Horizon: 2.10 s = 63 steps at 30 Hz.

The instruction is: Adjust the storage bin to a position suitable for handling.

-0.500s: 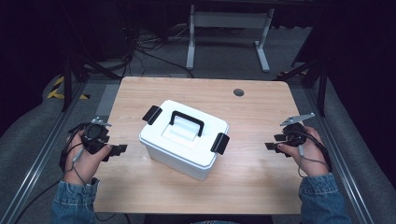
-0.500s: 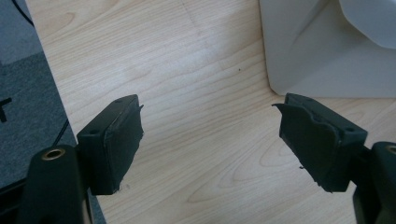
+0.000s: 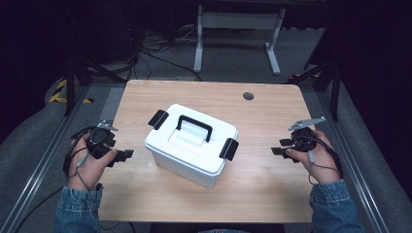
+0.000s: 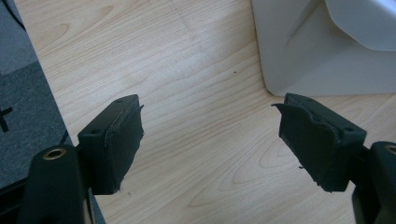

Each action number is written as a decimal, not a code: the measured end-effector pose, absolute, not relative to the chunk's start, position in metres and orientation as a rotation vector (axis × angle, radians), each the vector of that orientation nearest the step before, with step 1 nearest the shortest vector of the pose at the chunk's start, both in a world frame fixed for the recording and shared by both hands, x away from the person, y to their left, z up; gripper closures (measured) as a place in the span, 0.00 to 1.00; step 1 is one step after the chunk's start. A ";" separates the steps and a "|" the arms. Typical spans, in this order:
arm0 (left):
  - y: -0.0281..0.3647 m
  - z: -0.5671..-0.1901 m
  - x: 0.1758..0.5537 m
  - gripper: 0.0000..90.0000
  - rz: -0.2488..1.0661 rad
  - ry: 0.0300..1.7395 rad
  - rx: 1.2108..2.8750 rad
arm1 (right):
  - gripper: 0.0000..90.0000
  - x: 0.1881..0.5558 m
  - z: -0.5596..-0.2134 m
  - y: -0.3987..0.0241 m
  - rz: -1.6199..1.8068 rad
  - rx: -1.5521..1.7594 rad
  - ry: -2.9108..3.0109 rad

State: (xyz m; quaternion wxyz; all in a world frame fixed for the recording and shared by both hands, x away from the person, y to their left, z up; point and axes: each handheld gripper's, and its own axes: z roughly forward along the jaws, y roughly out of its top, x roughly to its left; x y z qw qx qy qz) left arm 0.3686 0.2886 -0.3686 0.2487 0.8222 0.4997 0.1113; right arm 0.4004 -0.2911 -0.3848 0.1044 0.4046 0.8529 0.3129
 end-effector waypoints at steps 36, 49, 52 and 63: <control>0.292 -0.368 0.373 0.27 0.222 1.405 2.201 | 0.61 0.410 -0.291 -0.194 1.147 0.961 2.615; 0.292 -0.368 0.374 0.26 0.232 1.422 2.206 | 0.62 0.413 -0.277 -0.164 1.204 0.877 2.669; 0.291 -0.368 0.374 0.26 0.229 1.417 2.211 | 0.62 0.414 -0.275 -0.153 1.226 0.848 2.686; 0.290 -0.368 0.379 0.26 0.228 1.413 2.212 | 0.60 0.417 -0.282 -0.120 1.234 0.785 2.759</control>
